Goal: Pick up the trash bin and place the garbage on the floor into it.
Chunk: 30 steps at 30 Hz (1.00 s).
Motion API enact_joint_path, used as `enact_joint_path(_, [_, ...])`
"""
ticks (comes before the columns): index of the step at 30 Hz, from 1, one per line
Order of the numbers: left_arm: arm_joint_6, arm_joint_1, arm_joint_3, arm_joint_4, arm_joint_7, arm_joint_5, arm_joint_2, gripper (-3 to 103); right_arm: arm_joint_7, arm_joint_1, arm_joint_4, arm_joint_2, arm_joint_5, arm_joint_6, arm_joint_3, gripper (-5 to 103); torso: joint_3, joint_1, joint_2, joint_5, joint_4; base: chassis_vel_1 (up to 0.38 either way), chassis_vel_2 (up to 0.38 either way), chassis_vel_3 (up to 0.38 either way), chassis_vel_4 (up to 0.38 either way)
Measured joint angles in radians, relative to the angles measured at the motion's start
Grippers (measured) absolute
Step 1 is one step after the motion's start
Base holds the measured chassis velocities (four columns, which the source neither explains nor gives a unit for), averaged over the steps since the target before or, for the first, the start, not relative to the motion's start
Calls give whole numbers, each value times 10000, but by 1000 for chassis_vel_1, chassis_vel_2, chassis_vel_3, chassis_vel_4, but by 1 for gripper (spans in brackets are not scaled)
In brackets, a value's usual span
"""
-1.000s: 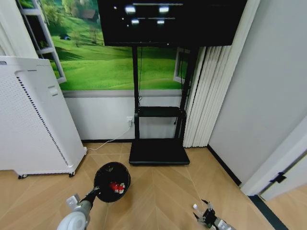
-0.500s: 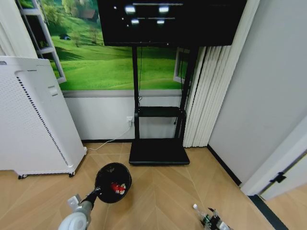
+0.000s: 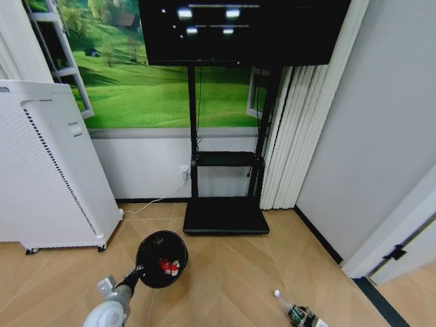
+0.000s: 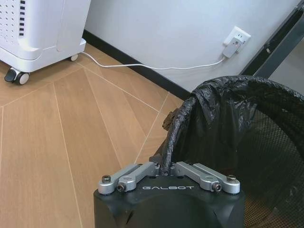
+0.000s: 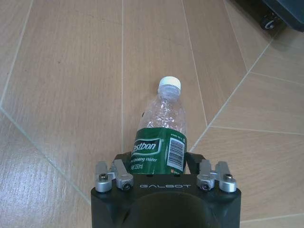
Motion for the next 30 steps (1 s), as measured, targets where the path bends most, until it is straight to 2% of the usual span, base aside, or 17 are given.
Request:
enact_joint_path(1, [0,0,0,0,0,0,0,1,0,0,0,0,0,0,0,65,0,0,0,0,0,0,0,0,0])
enact_joint_path(2, [0,5,-2,-14,0,-2,0,1,-1,9,9,0,14,0,-3,59,0,0,0,0,0,0,0,0,0])
enact_joint_path(4, [0,13,-9,-21,0,-4,0,1,-14,10,16,0,26,6,-3,59,0,0,0,0,0,0,0,0,0])
enact_joint_path(5, [0,27,-22,-22,0,-4,-1,1,-30,10,24,-1,33,19,-2,48,0,-1,0,0,0,0,0,0,0])
enact_joint_path(8, [0,37,-39,-22,-1,-4,-3,1,-32,8,36,-4,75,37,8,43,0,-1,0,0,0,0,0,0,0])
enact_joint_path(10, [-2,40,-42,-21,0,-4,0,1,-35,-40,140,-17,184,87,52,34,1,0,0,0,0,0,0,0,0])
enact_joint_path(13, [-4,13,-27,25,-1,-6,20,1,-57,-236,586,-55,739,191,155,28,0,0,0,0,-1,0,0,0,0])
enact_joint_path(15, [-4,-43,32,183,10,-16,64,1,-281,-653,1643,-179,1856,523,300,21,0,0,0,0,-2,0,0,0,0])
enact_joint_path(19, [-4,-75,55,323,53,-16,98,1,-688,-1033,2828,-318,2458,952,528,19,0,0,0,0,0,0,0,0,0])
enact_joint_path(20, [-4,-117,110,422,69,-18,140,1,-964,-1337,3607,-397,2773,1218,772,19,0,-1,0,-1,6,0,0,0,0])
enact_joint_path(21, [-4,-173,184,528,70,-41,191,1,-1166,-1718,4437,-468,3093,1362,964,19,0,0,0,-5,2,0,0,0,0])
enact_joint_path(23, [6,-217,243,614,69,-67,228,1,-1229,-1959,5027,-517,3272,1432,1057,19,0,0,0,-2,-2,0,0,0,0])
enact_joint_path(26, [63,-348,462,910,75,-85,355,1,-1487,-2695,7336,-649,3798,1603,1127,19,0,0,0,-6,-6,0,0,0,0])
enact_joint_path(27, [63,-348,462,910,75,-85,355,1,-1487,-2695,7336,-649,3798,1603,1127,19,0,0,0,-6,-6,0,0,0,0])
enact_joint_path(30, [134,-364,617,943,131,-73,454,1,-1595,-2854,8603,-708,3988,1585,855,19,0,0,0,-3,3,0,0,0,0])
